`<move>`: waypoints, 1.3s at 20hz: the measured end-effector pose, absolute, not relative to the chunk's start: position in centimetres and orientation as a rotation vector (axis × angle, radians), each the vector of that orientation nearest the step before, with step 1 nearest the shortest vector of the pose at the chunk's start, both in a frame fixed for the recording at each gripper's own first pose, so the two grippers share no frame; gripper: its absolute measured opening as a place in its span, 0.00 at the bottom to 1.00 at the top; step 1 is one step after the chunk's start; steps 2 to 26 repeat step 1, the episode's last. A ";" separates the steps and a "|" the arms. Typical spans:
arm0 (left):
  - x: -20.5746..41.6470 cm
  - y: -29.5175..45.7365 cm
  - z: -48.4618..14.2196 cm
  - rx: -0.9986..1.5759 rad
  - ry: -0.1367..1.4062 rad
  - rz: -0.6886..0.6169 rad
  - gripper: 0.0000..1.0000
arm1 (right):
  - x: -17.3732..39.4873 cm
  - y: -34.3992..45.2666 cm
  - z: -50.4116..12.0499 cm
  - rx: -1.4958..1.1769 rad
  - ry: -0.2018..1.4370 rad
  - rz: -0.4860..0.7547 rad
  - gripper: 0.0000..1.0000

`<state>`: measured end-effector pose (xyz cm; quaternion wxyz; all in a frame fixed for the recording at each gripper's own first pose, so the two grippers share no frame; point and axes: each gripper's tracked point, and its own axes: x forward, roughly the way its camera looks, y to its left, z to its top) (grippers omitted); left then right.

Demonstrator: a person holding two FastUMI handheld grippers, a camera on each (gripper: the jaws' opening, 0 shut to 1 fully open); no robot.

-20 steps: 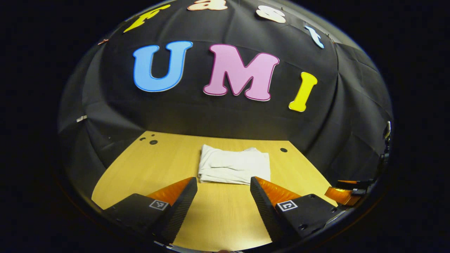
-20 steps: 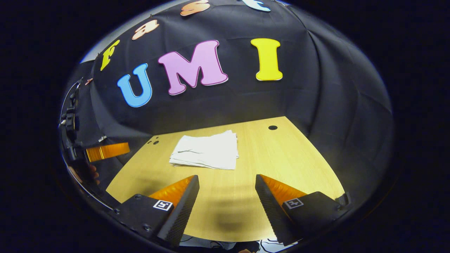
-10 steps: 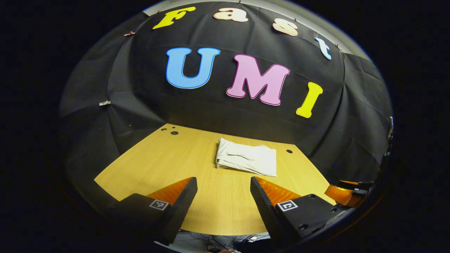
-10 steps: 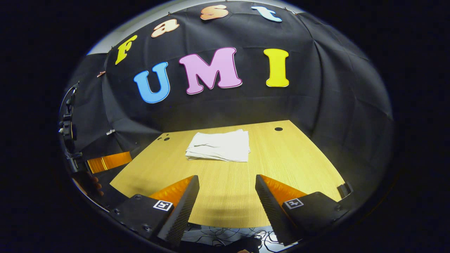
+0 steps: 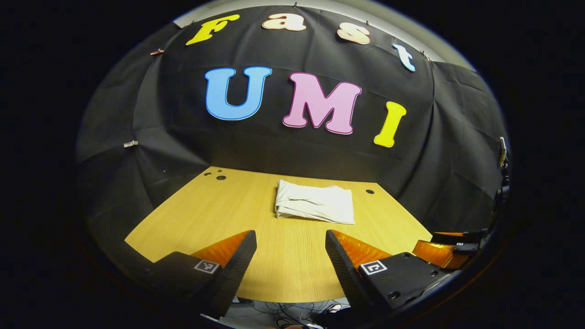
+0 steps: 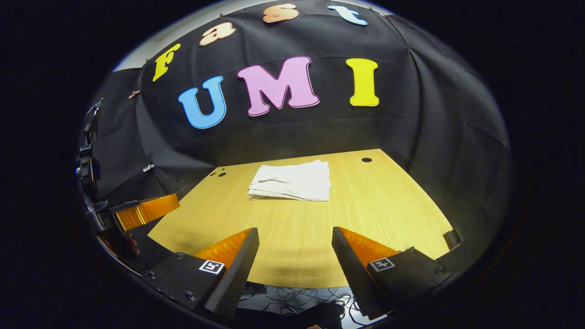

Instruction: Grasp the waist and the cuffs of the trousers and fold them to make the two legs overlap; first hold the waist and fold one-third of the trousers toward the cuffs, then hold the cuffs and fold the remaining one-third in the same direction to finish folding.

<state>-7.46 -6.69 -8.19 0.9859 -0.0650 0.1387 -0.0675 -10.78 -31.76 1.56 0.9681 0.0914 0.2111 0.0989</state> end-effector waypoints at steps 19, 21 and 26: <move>-7.3 -6.6 -8.2 -0.132 0.281 -0.131 0.96 | -10.8 -31.9 1.6 0.187 0.423 0.197 0.98; -7.3 -6.6 -8.2 -0.132 0.281 -0.131 0.96 | -10.8 -31.9 1.6 0.187 0.423 0.197 0.98; -7.3 -6.6 -8.2 -0.132 0.281 -0.131 0.96 | -10.8 -31.9 1.6 0.187 0.423 0.197 0.98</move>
